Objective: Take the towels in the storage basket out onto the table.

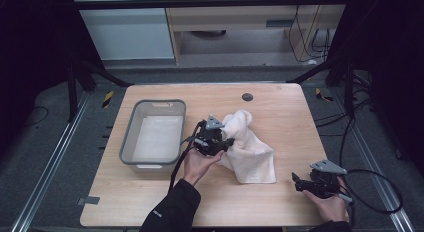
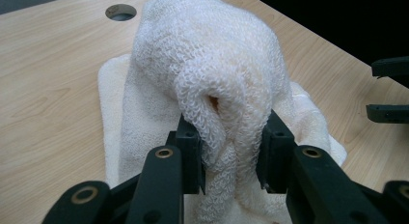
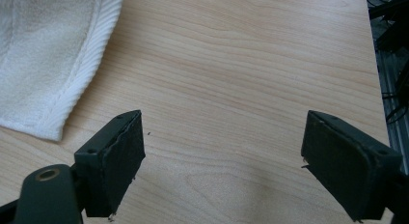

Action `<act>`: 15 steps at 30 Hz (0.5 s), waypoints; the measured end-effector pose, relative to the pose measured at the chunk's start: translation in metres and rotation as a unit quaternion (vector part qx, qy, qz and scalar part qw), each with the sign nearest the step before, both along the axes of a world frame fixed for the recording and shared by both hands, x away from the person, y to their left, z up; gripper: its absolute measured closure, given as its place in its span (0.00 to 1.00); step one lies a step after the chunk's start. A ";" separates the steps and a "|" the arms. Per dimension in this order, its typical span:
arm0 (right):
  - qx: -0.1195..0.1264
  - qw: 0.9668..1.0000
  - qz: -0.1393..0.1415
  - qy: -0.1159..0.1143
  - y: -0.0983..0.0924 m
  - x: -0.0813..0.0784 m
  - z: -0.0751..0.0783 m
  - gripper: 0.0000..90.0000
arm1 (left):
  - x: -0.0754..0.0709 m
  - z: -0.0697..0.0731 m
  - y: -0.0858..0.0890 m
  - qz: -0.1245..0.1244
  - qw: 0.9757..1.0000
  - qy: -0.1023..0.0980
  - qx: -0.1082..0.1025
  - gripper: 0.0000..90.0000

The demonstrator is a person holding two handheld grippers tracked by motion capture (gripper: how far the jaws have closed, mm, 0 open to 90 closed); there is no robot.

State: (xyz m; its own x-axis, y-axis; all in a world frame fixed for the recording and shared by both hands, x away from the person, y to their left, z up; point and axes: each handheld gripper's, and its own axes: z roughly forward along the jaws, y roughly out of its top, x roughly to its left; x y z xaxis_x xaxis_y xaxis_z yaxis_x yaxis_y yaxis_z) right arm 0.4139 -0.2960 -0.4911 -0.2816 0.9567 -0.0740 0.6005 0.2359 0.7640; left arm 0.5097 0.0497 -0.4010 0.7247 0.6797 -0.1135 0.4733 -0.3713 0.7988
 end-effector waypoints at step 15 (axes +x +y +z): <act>0.001 1.000 0.000 0.002 0.000 0.000 -0.001 0.16 | 0.005 -0.020 -0.001 0.005 1.000 0.018 0.018 0.66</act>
State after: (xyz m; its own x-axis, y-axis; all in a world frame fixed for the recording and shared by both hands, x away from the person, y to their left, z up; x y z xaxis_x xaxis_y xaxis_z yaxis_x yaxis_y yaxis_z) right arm 0.4142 -0.2957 -0.4916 -0.2820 0.9567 -0.0715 0.6040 0.2350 0.7615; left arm 0.5148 0.0485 -0.4210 0.7137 0.6911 -0.1141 0.5049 -0.3947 0.7676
